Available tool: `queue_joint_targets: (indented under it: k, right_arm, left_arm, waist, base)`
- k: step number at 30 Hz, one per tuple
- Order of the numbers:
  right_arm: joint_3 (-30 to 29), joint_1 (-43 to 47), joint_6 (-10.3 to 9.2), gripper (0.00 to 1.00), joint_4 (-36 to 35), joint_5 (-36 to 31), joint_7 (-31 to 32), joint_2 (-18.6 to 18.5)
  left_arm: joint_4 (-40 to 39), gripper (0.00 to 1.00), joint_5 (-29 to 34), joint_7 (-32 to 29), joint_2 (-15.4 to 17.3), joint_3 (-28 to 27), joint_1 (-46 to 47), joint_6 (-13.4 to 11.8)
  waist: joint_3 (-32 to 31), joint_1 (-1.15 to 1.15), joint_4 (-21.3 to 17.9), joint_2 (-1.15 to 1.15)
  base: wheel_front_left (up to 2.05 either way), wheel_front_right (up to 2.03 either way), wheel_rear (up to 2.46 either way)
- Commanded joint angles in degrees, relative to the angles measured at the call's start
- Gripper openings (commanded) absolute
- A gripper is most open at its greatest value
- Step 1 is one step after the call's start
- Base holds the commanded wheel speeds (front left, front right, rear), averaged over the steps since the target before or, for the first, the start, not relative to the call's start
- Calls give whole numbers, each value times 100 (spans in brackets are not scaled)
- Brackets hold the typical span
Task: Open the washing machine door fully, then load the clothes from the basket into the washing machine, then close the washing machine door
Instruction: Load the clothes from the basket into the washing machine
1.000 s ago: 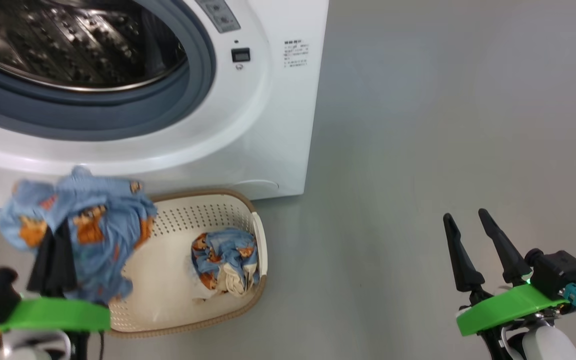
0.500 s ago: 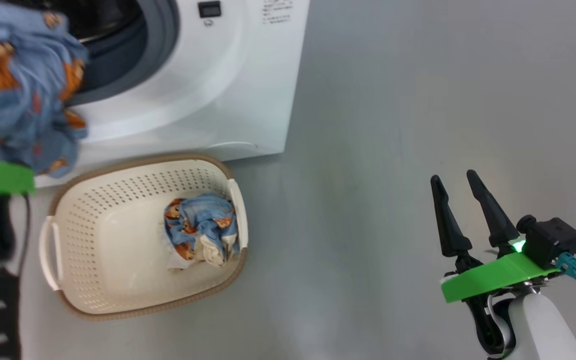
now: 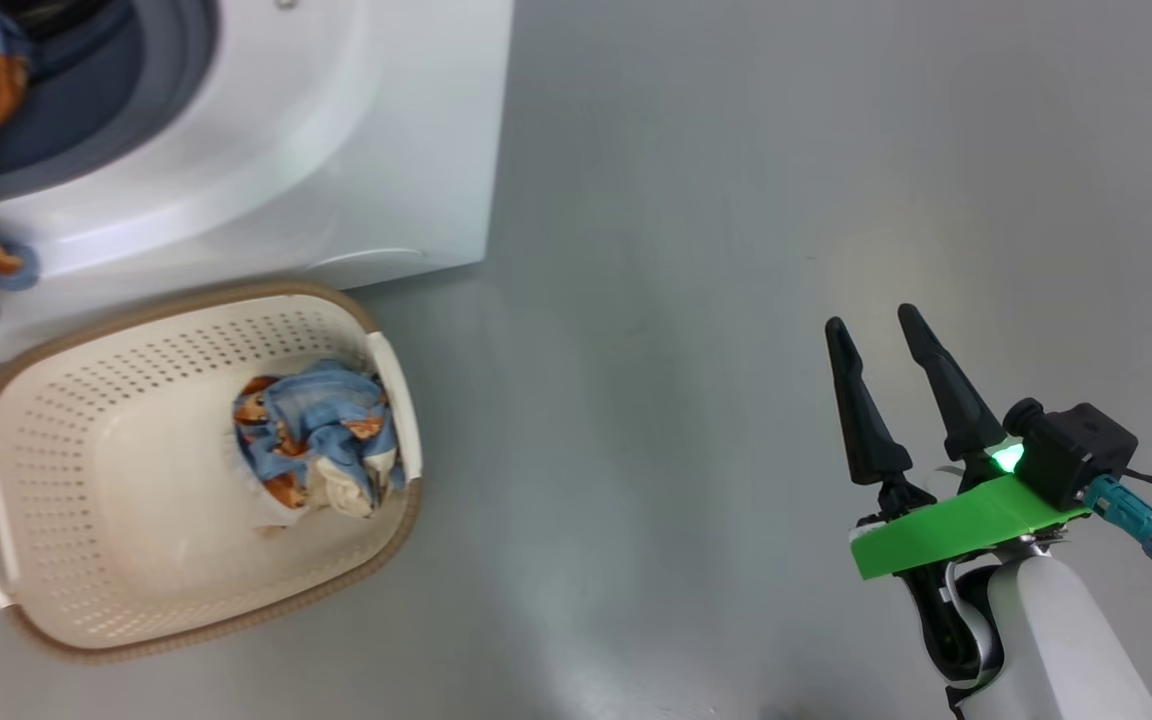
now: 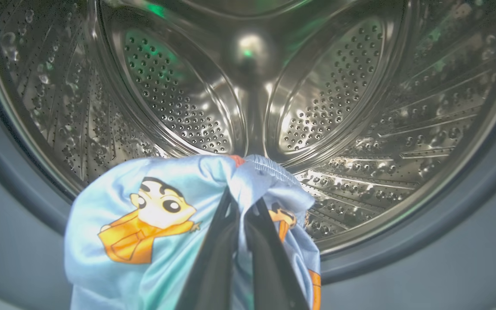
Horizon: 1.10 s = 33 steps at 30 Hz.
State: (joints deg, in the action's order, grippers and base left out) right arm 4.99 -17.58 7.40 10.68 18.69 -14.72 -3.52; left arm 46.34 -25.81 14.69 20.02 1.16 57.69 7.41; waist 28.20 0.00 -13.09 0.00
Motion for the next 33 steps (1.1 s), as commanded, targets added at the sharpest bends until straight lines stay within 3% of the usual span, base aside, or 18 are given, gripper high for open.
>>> queue_joint_targets:
  k: [1,7,12,20,23,24,25,26,33]
  right_arm:
    - [158,-29,9,100,-146,63,-28,34]
    - [256,-129,9,100,-201,109,-28,58]
    - [305,-136,9,100,-243,234,-28,62]
    - [333,-204,9,100,-319,404,-28,63]
    - [358,-220,9,100,-333,453,-28,63]
    - [366,-225,9,100,-336,469,-28,64]
    - [373,-231,9,100,-336,484,-28,64]
    - [377,-239,9,100,-335,497,-28,64]
    - [377,-274,9,100,-324,524,-28,64]
  left_arm:
    - [73,0,-125,30,386,-54,271,8]
    - [756,0,-396,30,680,280,858,8]
    - [829,0,-396,30,858,449,1215,8]
    - [-530,0,202,30,1080,80,1545,8]
    - [-629,0,340,30,1036,-84,1392,8]
    - [-550,37,363,30,1021,-125,1348,8]
    - [-428,88,359,30,999,-167,1320,8]
    - [-342,100,364,30,987,-189,1312,8]
    - [-14,100,390,30,900,-310,1263,8]
  waist:
    - [157,0,-196,0]
    - [350,0,-451,0]
    - [456,0,-575,0]
    - [703,0,-689,0]
    - [744,0,-709,0]
    - [756,0,-713,0]
    - [765,0,-715,0]
    - [777,0,-715,0]
    - [792,0,-671,0]
  base:
    - [0,0,0]
    - [0,0,0]
    - [0,0,0]
    - [0,0,0]
    - [0,0,0]
    - [0,0,0]
    - [0,0,0]
    - [0,0,0]
    - [0,0,0]
